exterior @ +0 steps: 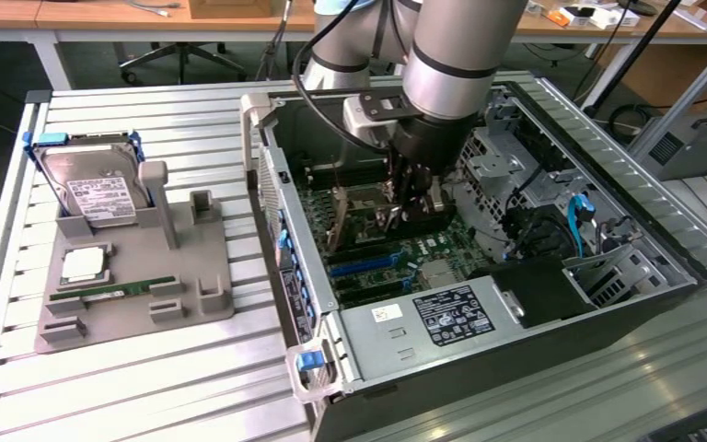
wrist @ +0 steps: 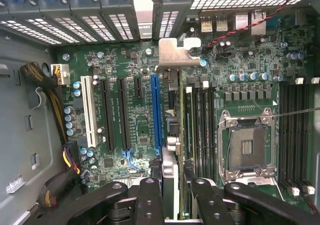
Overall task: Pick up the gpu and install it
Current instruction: 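Insert the gpu into the slot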
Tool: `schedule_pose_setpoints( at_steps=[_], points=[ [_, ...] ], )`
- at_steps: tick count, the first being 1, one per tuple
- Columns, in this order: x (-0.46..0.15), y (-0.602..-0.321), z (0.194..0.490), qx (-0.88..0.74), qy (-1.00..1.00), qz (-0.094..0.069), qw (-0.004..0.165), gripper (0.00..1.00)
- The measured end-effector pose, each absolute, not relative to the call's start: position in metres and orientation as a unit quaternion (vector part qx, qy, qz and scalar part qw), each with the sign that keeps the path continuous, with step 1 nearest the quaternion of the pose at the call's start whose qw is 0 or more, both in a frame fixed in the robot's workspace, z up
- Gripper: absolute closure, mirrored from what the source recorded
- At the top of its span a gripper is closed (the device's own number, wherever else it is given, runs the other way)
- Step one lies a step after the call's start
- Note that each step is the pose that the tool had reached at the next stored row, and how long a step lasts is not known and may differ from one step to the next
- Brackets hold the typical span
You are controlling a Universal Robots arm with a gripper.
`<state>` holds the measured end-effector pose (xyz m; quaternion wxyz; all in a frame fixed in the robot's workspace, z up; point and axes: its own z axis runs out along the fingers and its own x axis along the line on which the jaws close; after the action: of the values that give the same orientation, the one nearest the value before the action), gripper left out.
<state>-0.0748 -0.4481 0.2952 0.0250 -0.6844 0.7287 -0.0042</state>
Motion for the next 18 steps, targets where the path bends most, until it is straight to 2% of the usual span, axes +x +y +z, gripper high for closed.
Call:
schedule_pose_setpoints(
  at_steps=[18],
  points=[
    [-0.0757,-0.4562,0.2917,-0.684,0.729,-0.005,0.025,0.73]
  ],
)
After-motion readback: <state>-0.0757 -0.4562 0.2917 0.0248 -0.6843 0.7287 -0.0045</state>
